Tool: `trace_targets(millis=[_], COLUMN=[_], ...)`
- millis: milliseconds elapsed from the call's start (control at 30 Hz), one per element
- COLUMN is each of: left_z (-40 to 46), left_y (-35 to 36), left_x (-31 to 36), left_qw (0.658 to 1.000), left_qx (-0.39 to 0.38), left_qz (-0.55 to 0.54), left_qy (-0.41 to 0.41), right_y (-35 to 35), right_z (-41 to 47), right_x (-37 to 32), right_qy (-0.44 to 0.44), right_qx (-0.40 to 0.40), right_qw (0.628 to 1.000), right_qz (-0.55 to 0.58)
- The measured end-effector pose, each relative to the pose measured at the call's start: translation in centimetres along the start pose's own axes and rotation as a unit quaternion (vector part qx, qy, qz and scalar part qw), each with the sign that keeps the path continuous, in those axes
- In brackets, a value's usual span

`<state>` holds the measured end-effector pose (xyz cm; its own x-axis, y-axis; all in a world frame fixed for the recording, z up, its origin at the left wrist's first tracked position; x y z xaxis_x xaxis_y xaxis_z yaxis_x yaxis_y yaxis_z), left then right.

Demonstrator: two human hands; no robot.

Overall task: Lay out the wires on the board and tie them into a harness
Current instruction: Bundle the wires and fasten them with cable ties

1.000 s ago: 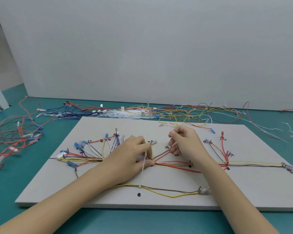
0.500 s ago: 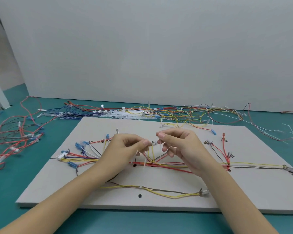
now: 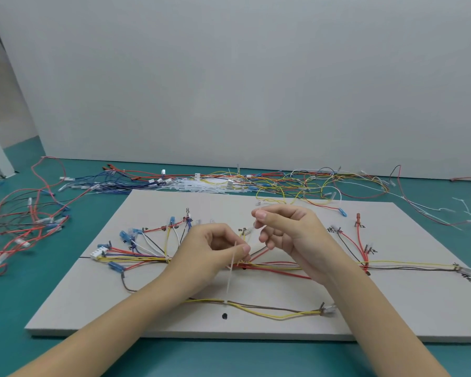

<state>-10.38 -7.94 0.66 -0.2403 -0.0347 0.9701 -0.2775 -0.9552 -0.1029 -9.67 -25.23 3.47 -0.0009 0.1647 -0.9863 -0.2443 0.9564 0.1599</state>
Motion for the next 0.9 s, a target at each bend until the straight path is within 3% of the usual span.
trace_targets(millis=[667, 900], left_z=[-0.1, -0.2], left_y=[0.1, 0.2], left_x=[-0.6, -0.7], left_qw=[0.999, 0.998], left_qx=[0.034, 0.037], left_qz=[0.026, 0.038], left_qy=[0.021, 0.029], right_y=[0.1, 0.6], right_z=[0.3, 0.1], right_x=[0.4, 0.7], right_qy=[-0.029, -0.063], right_qx=[0.036, 0.059], right_qw=[0.999, 0.995], right_qz=[0.014, -0.047])
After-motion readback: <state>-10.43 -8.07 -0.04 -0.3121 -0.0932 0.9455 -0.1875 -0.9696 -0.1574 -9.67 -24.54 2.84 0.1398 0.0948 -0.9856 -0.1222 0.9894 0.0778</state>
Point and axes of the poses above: each hand's wrist, its own z-axis towards the middle knuckle, its own y-axis out of the palm, x = y × z, the point moved 2 cm from there along z, towards the middle knuckle, and after that the axes turned 3 degrees about y, right-handed, at the moved point
